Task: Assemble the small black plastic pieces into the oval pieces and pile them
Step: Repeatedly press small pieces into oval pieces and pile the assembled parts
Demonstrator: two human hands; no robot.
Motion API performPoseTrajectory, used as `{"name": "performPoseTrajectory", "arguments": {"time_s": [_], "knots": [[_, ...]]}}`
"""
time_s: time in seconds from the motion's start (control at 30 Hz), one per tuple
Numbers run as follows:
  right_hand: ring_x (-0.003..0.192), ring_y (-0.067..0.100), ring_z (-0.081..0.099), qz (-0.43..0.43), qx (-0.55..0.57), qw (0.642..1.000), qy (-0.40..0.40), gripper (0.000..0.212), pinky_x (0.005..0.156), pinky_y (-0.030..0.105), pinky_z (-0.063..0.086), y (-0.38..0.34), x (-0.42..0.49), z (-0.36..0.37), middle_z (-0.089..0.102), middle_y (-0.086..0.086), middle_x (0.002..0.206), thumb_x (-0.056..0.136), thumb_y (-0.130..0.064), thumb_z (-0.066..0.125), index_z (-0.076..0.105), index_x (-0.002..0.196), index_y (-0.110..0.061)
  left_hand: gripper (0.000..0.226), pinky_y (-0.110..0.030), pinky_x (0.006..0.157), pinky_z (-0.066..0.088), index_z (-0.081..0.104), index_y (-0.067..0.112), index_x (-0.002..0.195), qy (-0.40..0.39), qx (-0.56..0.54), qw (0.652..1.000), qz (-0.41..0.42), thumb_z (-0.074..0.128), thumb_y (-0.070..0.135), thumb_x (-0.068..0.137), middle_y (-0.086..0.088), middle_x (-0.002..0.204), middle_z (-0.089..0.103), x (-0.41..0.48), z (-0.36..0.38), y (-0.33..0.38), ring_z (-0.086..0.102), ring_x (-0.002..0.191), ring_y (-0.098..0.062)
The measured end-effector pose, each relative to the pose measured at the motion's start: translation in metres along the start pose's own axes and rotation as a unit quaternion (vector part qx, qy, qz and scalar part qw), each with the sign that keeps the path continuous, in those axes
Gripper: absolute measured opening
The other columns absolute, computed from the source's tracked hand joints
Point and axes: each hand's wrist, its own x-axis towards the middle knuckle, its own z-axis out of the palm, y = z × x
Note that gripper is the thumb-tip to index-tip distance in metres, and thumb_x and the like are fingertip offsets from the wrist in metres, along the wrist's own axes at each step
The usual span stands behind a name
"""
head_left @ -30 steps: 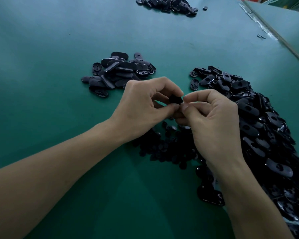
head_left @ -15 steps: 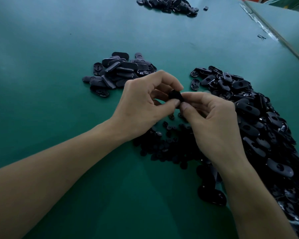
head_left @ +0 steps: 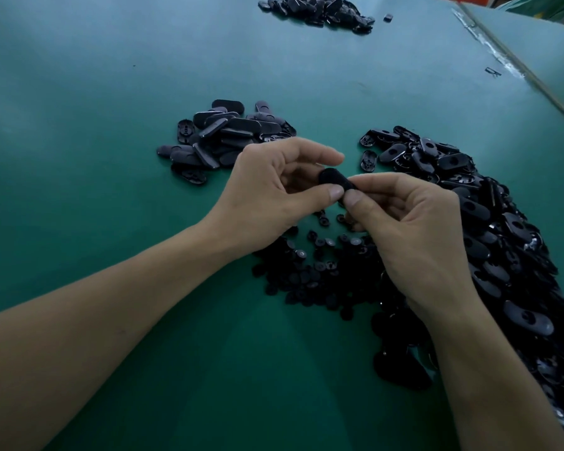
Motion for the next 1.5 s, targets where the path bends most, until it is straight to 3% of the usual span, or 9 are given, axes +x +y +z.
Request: {"name": "performPoseTrajectory", "arguments": {"time_s": [0.63,0.8,0.93,1.0,1.13,1.23,1.33,1.4,1.5], "knots": [[0.072,0.012,0.072,-0.005,-0.043,0.999,0.02,0.012,0.069,0.029,0.06,-0.003,-0.002,0.003,0.075,-0.006,0.078,0.089,-0.013,0.074,0.076,0.093,-0.024,0.025,-0.019,0.069,0.056,0.073,0.016,0.092,0.01,-0.002,1.0,-0.004,0.08,-0.005,0.079,0.006,0.074,0.075,0.001,-0.001,0.003,0.07,0.068,-0.006],[0.082,0.008,0.073,-0.004,-0.062,0.994,0.094,0.016,0.077,0.031,0.06,-0.001,-0.001,0.004,0.076,-0.009,0.087,0.093,-0.017,0.068,0.075,0.106,-0.024,0.026,-0.023,0.068,0.059,0.072,0.018,0.094,0.048,-0.005,0.999,0.015,0.08,-0.002,0.081,0.005,0.076,0.076,0.0,0.004,0.004,0.073,0.068,-0.013],[0.082,0.007,0.072,-0.025,-0.161,0.972,0.17,0.019,0.081,0.033,0.059,-0.001,0.002,-0.003,0.072,-0.013,0.093,0.096,-0.015,0.062,0.074,0.109,-0.023,0.024,-0.025,0.068,0.06,0.071,0.019,0.096,0.08,0.016,0.995,0.053,0.079,0.002,0.082,0.004,0.081,0.077,0.0,0.004,0.011,0.075,0.071,-0.014],[0.097,0.017,0.069,-0.02,-0.252,0.955,0.153,0.025,0.092,0.035,0.055,0.0,0.001,-0.007,0.068,-0.002,0.109,0.096,-0.01,0.059,0.072,0.115,-0.019,0.022,-0.028,0.068,0.061,0.07,0.02,0.098,0.12,0.023,0.99,0.074,0.079,0.005,0.083,0.002,0.083,0.077,0.004,0.001,0.016,0.075,0.072,-0.016],[0.126,0.028,0.037,0.069,-0.461,0.879,0.1,0.036,0.098,0.042,0.029,0.006,-0.001,-0.011,0.05,0.002,0.133,0.098,-0.023,0.056,0.061,0.133,-0.028,0.016,-0.025,0.057,0.057,0.065,0.024,0.096,0.243,0.021,0.969,0.045,0.072,0.012,0.089,0.008,0.074,0.075,0.019,-0.017,0.018,0.07,0.062,-0.011],[0.127,0.028,0.031,0.121,-0.487,0.861,0.078,0.037,0.097,0.044,0.025,0.005,-0.002,-0.012,0.047,0.003,0.135,0.099,-0.032,0.054,0.059,0.135,-0.03,0.013,-0.019,0.056,0.05,0.063,0.027,0.092,0.303,0.092,0.949,0.018,0.069,0.016,0.088,0.015,0.067,0.07,0.026,-0.034,0.011,0.061,0.055,-0.002],[0.125,0.029,0.033,0.126,-0.494,0.857,0.075,0.036,0.092,0.042,0.025,0.003,-0.002,-0.013,0.049,0.003,0.132,0.097,-0.038,0.057,0.061,0.132,-0.031,0.009,-0.009,0.062,0.042,0.066,0.031,0.091,0.294,0.217,0.931,0.018,0.07,0.024,0.086,0.024,0.073,0.063,0.026,-0.042,0.006,0.056,0.058,0.007],[0.124,0.028,0.035,0.127,-0.496,0.856,0.078,0.032,0.085,0.039,0.02,0.003,-0.001,-0.012,0.051,0.001,0.129,0.096,-0.038,0.058,0.064,0.128,-0.034,0.01,-0.016,0.066,0.046,0.066,0.038,0.092,0.272,0.282,0.92,0.002,0.07,0.03,0.087,0.026,0.072,0.061,0.024,-0.043,0.003,0.055,0.063,0.005],[0.124,0.028,0.038,0.132,-0.493,0.856,0.085,0.027,0.083,0.036,0.015,0.003,0.0,-0.012,0.053,0.001,0.128,0.095,-0.035,0.061,0.066,0.121,-0.035,0.012,-0.042,0.081,0.055,0.069,0.039,0.098,0.247,0.343,0.906,-0.036,0.069,0.033,0.088,0.014,0.085,0.067,0.022,-0.044,-0.002,0.064,0.091,-0.024]]}}
